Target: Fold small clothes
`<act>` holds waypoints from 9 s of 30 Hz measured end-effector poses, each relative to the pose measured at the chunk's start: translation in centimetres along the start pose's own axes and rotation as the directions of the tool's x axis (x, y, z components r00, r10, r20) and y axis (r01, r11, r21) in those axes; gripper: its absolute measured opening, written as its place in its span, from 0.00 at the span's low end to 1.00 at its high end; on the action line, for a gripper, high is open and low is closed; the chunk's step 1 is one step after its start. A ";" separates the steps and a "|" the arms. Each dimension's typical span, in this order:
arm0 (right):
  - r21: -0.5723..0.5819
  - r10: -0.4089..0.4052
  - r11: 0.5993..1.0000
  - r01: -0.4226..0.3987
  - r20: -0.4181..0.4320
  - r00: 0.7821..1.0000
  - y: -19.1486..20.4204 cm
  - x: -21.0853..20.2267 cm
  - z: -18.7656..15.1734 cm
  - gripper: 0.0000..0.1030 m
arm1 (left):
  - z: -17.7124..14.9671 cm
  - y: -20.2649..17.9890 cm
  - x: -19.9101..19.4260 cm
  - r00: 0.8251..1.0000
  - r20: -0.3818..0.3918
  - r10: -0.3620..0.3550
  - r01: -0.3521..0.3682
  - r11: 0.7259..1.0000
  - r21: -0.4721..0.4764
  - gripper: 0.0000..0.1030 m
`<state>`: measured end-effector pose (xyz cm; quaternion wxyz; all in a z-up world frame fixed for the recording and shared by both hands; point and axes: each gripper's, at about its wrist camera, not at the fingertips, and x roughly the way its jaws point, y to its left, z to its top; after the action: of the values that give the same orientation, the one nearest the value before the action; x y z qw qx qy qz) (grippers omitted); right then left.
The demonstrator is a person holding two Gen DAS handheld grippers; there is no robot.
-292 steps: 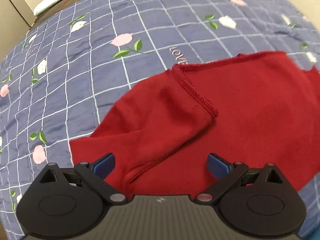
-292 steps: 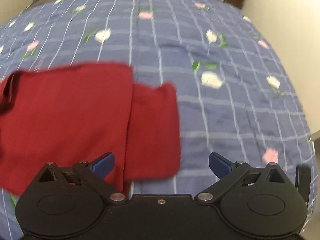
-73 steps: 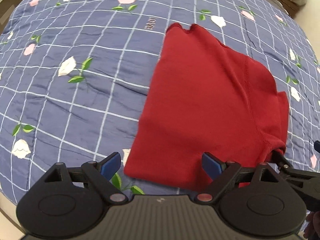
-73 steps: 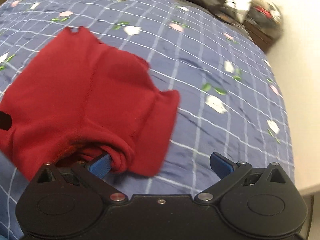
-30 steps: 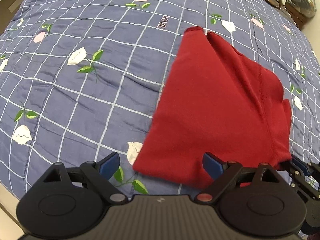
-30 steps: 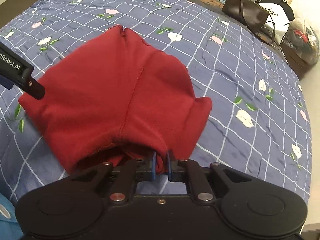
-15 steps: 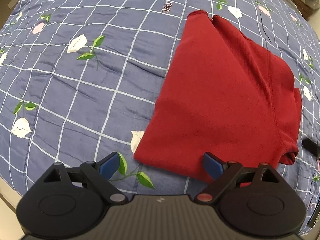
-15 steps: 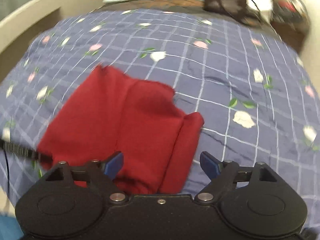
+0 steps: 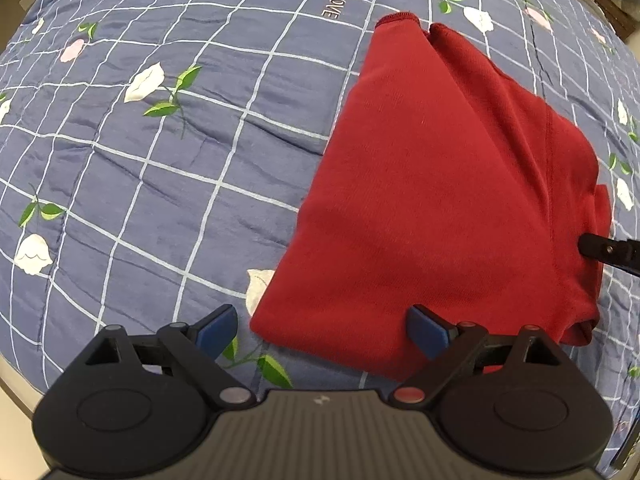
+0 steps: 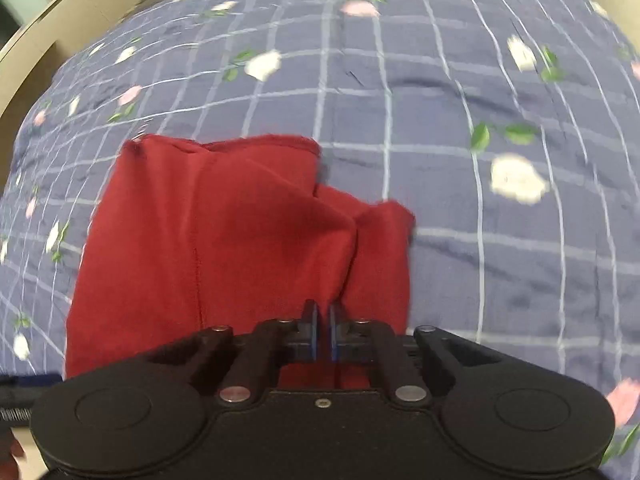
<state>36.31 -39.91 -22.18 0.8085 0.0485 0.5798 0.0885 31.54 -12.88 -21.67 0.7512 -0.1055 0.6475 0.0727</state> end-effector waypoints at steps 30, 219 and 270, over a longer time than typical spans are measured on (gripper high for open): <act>0.119 -0.045 0.992 0.039 0.051 0.998 -3.9 -2.4 -1.0 0.54 | 1.4 -0.3 -0.5 0.999 0.038 -0.007 0.006 1.000 0.022 0.93; 0.182 -0.079 0.983 0.001 0.418 0.905 23.5 -15.8 -13.7 0.99 | -1.2 17.8 -15.1 0.924 0.375 -0.073 -0.019 0.972 0.236 0.96; 0.056 -0.049 0.998 0.029 0.400 0.915 30.9 -24.9 -32.1 0.99 | -23.8 29.7 -22.3 0.853 0.510 -0.109 -0.048 0.958 0.284 1.00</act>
<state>-4.55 -15.34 -3.86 0.9104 0.0739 0.4045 0.0464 -1.85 10.42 -4.88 0.9064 0.0174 0.4220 -0.0079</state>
